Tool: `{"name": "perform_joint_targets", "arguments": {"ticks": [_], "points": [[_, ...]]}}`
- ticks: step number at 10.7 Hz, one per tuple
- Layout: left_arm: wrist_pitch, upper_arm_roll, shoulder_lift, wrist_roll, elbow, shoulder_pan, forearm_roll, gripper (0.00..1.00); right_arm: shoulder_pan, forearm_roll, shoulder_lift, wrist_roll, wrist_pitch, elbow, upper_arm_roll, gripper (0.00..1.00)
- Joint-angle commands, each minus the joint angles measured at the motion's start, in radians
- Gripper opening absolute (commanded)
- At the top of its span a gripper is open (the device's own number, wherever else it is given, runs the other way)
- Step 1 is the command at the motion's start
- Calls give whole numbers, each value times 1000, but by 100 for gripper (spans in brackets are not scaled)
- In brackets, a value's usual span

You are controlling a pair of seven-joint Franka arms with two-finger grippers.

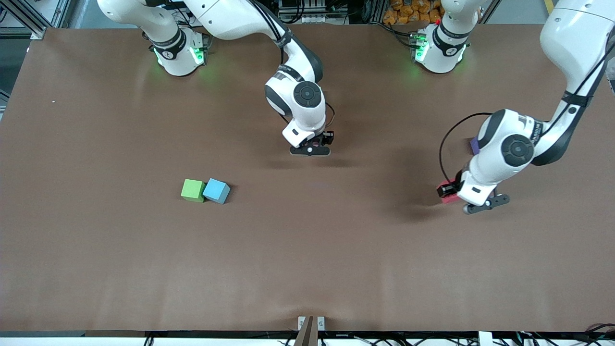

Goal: Arrange blocks into number 1
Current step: 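Lower the pink cube at the column end and open the right gripper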

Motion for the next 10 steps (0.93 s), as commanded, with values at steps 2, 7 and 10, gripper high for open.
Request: {"name": "perform_joint_targets", "arguments": {"ticks": [2,7,10], "points": [[-179,2,27,-40,150,-137,-65,0,1,1,-15,2,0,-19,1,64],[-191,8,99,-172,242,-281,-114,0,1,-2,-21,5,-1,-29,1,100],[-191,16,119,-206,250,-312,-107,0,-21,-2,-72,6,-10,-38,1,100]]}}
